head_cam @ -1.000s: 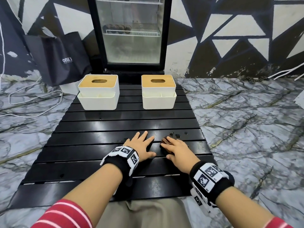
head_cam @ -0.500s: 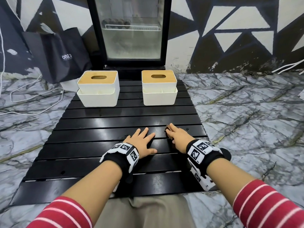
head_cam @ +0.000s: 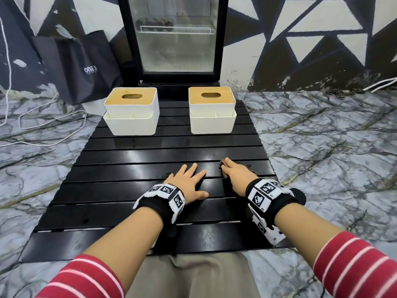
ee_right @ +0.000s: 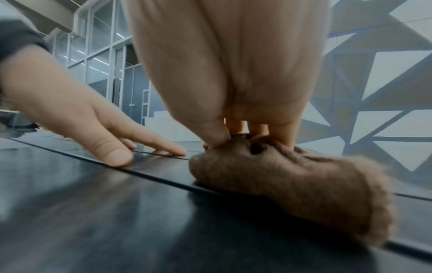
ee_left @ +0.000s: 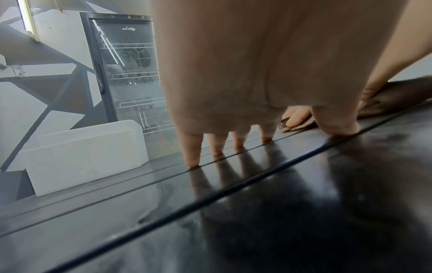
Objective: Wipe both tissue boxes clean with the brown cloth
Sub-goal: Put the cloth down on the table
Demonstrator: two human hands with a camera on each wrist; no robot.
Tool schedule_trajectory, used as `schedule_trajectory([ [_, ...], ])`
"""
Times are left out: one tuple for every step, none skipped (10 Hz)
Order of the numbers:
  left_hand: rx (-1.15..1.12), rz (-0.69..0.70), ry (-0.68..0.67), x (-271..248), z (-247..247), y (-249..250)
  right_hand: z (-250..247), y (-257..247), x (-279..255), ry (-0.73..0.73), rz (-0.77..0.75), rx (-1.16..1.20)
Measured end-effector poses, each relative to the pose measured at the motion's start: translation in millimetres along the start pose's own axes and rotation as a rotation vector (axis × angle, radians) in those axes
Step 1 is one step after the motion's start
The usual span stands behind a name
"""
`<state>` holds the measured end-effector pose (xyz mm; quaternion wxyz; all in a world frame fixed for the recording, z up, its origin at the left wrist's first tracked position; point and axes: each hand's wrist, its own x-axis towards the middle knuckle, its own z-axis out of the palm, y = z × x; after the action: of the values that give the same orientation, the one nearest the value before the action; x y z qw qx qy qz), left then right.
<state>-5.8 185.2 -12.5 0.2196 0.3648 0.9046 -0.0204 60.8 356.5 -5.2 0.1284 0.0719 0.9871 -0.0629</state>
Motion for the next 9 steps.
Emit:
schedule_trajectory([
  [0.001,0.001,0.001,-0.5,-0.3,0.3,-1.3,11.2,9.0,-0.032,0.088,0.060],
  [-0.009,0.000,-0.003,-1.7,-0.8,0.6,1.8,22.7,17.9,-0.037,0.152,0.096],
  [-0.016,-0.001,-0.002,-2.3,-0.4,0.8,5.9,28.5,19.2,-0.003,0.186,0.135],
  [-0.023,0.000,0.000,-2.4,-0.2,0.0,13.4,34.6,14.4,0.006,0.267,0.157],
  [-0.027,0.002,0.000,-2.4,0.1,0.0,16.6,35.1,6.6,0.044,0.278,0.175],
  [-0.033,0.002,-0.004,-2.6,-0.9,0.8,19.5,31.3,-8.7,0.102,0.236,0.228],
  [-0.033,-0.002,-0.006,-3.4,-2.0,1.4,22.2,25.1,-19.9,0.128,0.177,0.268],
  [-0.044,-0.004,-0.004,-4.7,-3.1,2.6,26.4,6.7,-36.5,0.145,0.105,0.309],
  [-0.050,-0.002,0.000,-5.7,-3.9,3.2,28.4,-6.1,-43.6,0.121,0.080,0.283],
])
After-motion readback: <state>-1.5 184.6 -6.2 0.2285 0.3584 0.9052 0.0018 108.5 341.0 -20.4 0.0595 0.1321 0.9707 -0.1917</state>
